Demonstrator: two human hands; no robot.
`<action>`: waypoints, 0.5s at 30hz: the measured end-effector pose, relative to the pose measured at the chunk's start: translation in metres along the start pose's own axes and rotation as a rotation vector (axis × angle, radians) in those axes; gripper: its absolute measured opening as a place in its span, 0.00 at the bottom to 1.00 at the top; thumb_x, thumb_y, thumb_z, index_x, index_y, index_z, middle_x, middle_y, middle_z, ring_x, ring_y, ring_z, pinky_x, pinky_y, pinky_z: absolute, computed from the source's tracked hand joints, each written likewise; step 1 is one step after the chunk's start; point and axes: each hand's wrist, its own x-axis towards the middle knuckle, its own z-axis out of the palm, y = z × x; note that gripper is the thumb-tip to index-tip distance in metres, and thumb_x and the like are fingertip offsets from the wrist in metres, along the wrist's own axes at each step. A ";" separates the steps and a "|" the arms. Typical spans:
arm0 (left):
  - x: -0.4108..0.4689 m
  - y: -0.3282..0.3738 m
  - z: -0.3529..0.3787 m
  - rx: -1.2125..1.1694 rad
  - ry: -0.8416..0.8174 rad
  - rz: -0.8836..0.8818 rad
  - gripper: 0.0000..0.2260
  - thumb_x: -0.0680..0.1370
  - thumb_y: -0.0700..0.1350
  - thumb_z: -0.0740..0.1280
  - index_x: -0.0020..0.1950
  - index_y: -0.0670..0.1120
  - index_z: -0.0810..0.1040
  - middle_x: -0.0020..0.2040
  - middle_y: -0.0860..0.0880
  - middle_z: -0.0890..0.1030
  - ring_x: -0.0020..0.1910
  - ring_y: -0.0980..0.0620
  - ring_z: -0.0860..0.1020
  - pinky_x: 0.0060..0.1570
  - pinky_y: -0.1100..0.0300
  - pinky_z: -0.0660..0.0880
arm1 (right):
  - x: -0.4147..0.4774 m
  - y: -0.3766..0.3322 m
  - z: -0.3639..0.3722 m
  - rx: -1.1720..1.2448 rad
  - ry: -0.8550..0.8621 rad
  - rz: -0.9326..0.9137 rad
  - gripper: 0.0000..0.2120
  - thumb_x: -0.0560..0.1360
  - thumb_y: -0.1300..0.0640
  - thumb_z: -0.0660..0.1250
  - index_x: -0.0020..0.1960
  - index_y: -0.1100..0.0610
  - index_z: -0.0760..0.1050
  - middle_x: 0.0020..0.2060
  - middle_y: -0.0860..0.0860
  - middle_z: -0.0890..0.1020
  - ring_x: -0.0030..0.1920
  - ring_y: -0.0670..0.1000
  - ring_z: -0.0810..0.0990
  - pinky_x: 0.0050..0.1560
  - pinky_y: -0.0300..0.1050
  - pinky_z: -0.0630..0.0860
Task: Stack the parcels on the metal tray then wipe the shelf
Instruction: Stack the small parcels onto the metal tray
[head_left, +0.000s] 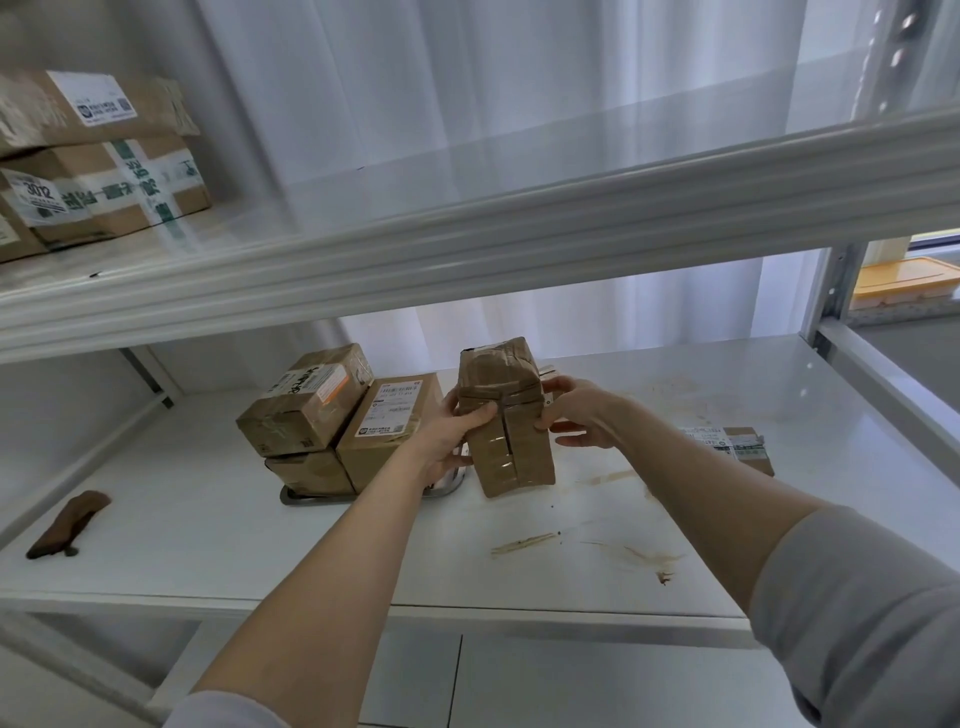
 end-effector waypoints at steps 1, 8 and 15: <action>0.000 0.000 0.000 -0.012 0.007 -0.009 0.26 0.74 0.49 0.71 0.70 0.50 0.68 0.56 0.45 0.80 0.59 0.43 0.77 0.61 0.39 0.72 | 0.000 0.000 0.000 -0.003 -0.005 0.002 0.22 0.72 0.70 0.68 0.59 0.51 0.71 0.50 0.51 0.78 0.54 0.53 0.76 0.59 0.49 0.75; 0.009 0.002 0.002 -0.063 0.197 0.082 0.21 0.78 0.53 0.65 0.68 0.45 0.70 0.54 0.45 0.80 0.51 0.46 0.79 0.53 0.49 0.78 | 0.002 -0.001 0.005 0.008 0.017 -0.034 0.23 0.71 0.62 0.74 0.63 0.50 0.73 0.48 0.48 0.78 0.48 0.49 0.76 0.55 0.47 0.74; 0.014 0.004 0.003 -0.002 0.344 0.062 0.20 0.80 0.55 0.60 0.69 0.48 0.69 0.54 0.45 0.79 0.44 0.48 0.79 0.39 0.55 0.78 | 0.000 -0.003 0.008 -0.052 0.031 -0.108 0.24 0.71 0.56 0.75 0.65 0.53 0.73 0.53 0.49 0.74 0.50 0.47 0.74 0.52 0.40 0.71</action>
